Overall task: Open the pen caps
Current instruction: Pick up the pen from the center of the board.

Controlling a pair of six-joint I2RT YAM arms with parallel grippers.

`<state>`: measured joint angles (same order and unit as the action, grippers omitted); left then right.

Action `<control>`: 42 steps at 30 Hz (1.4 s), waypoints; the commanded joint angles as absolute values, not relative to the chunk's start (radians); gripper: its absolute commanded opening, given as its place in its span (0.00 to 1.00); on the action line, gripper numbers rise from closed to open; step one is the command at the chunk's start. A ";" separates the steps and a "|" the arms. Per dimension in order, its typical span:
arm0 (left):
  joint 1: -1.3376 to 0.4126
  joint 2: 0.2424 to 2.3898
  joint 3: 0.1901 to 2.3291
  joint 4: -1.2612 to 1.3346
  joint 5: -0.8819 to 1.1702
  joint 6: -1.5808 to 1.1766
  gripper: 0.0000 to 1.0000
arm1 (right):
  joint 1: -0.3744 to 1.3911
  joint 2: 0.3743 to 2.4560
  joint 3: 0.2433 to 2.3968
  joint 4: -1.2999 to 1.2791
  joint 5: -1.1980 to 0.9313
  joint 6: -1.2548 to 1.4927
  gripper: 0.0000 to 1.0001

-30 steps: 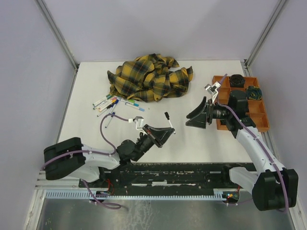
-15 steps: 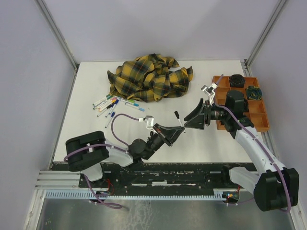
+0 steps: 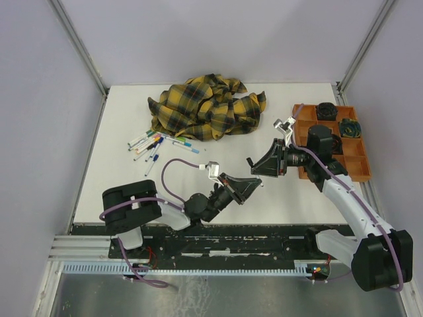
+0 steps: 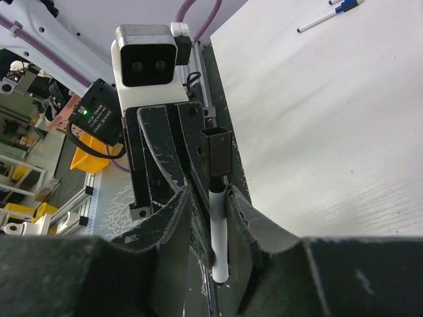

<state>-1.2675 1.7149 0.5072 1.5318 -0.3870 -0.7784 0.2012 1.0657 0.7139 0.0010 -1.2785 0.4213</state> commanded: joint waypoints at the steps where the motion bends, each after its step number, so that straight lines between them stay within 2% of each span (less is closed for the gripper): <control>1: -1.273 1.732 0.521 1.663 -0.406 -0.814 0.03 | 0.221 1.059 0.731 -0.012 -1.297 0.364 0.33; 15: -1.275 1.695 0.490 1.675 -0.418 -0.798 0.03 | 0.230 1.055 0.752 -0.129 -1.275 0.247 0.32; 24: -1.275 1.691 0.488 1.674 -0.407 -0.799 0.03 | 0.234 1.054 0.761 -0.153 -1.290 0.208 0.11; 25: -1.275 1.692 0.487 1.675 -0.403 -0.800 0.07 | 0.234 1.055 0.765 -0.160 -1.293 0.202 0.09; 28: -1.275 1.693 0.473 1.674 -0.391 -0.813 0.30 | 0.233 1.067 0.779 -0.174 -1.306 0.199 0.05; 30: -1.276 1.696 0.460 1.674 -0.378 -0.823 0.37 | 0.233 1.078 0.788 -0.184 -1.308 0.198 0.04; 34: -1.275 1.703 0.440 1.674 -0.354 -0.840 0.44 | 0.234 1.100 0.802 -0.203 -1.314 0.193 0.04; 42: -1.275 1.741 0.487 1.674 -0.308 -0.833 0.46 | 0.233 1.100 0.798 -0.202 -1.312 0.186 0.04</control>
